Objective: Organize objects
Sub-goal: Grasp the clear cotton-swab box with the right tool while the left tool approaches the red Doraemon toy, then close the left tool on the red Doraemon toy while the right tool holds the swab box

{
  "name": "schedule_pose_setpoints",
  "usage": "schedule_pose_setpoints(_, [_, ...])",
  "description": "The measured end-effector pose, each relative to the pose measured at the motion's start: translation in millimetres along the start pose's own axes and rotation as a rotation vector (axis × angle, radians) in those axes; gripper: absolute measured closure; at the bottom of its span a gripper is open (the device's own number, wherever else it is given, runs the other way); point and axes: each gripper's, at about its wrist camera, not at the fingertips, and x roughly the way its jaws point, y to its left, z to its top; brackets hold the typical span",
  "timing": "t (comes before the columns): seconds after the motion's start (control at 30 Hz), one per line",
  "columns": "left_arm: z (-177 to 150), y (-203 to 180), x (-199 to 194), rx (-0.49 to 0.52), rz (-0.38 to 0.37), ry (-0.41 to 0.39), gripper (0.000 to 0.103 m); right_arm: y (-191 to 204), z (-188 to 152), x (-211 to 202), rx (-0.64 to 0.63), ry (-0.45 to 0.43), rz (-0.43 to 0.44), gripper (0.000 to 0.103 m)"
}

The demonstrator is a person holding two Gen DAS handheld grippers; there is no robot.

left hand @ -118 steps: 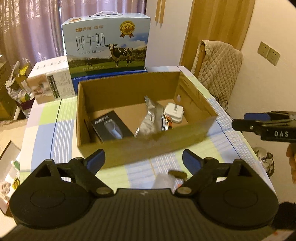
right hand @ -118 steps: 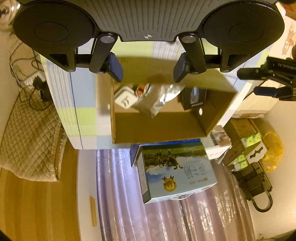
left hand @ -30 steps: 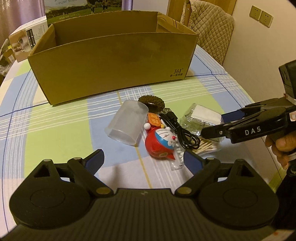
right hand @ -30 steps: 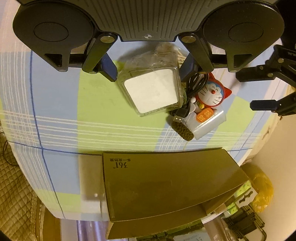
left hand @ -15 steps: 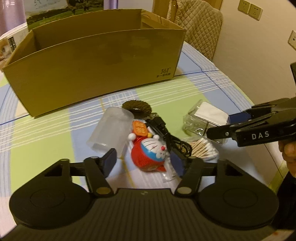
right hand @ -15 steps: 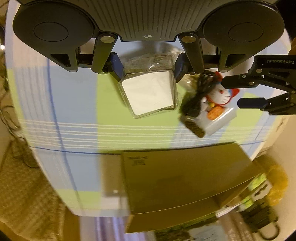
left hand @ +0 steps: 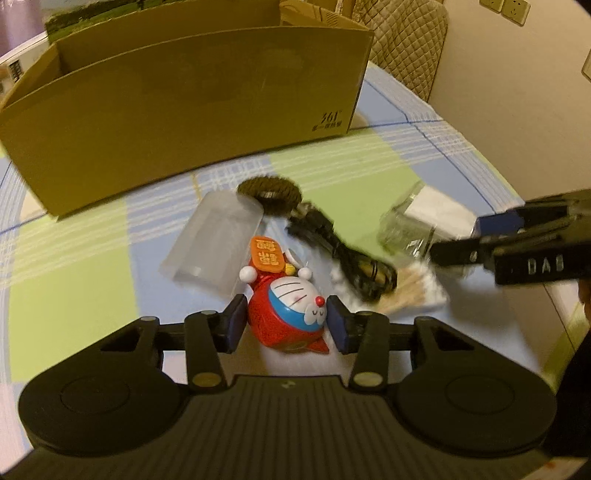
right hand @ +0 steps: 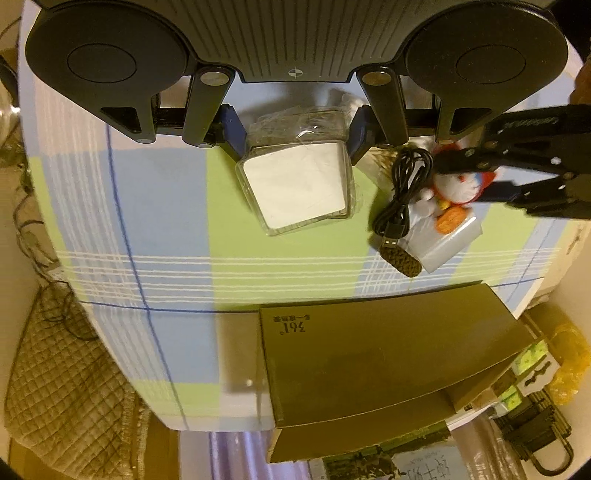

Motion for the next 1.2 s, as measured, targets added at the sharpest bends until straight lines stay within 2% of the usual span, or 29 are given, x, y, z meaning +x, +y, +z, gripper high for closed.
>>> schedule_pose_setpoints(0.23, [-40.2, 11.5, -30.1, -0.043, 0.010, 0.020, 0.062, 13.6, -21.1, -14.6, 0.019, 0.010, -0.056, 0.049])
schedule_pose_setpoints(0.33, [-45.9, 14.4, -35.5, -0.049, 0.008, 0.013, 0.062, 15.4, -27.7, -15.6, 0.034, 0.003, -0.063, 0.048])
schedule_pose_setpoints(0.5, [-44.3, 14.0, -34.9, -0.045, 0.008, 0.009, 0.062, 14.0, -26.6, -16.3, 0.022, 0.004, -0.063, 0.034])
schedule_pose_setpoints(0.67, [-44.8, 14.2, -34.0, -0.049, -0.002, -0.002, 0.062, 8.9, -20.0, -12.9, 0.022, -0.014, -0.057, 0.030])
schedule_pose_setpoints(0.83, [-42.7, 16.7, -33.4, -0.068, -0.012, -0.022, 0.062, -5.1, -12.3, -2.6, 0.081, -0.006, -0.007, 0.030])
schedule_pose_setpoints(1.03, [-41.7, 17.7, -28.6, -0.074, -0.010, -0.020, 0.059, -9.8, -12.8, 7.5, 0.091, 0.017, 0.036, 0.030])
schedule_pose_setpoints(1.07, [-42.1, 17.6, -27.8, -0.075, -0.011, -0.017, 0.059, -9.6, -12.7, 8.4, 0.091, 0.018, 0.039, 0.030])
schedule_pose_setpoints(1.1, [-42.6, 17.7, -27.2, -0.075, -0.011, -0.016, 0.059, -8.9, -13.2, 8.6, 0.091, 0.016, 0.042, 0.037])
schedule_pose_setpoints(1.2, [-43.5, 16.6, -26.2, -0.068, -0.009, -0.010, 0.059, -5.9, -13.8, 7.2, 0.083, 0.013, 0.053, 0.041])
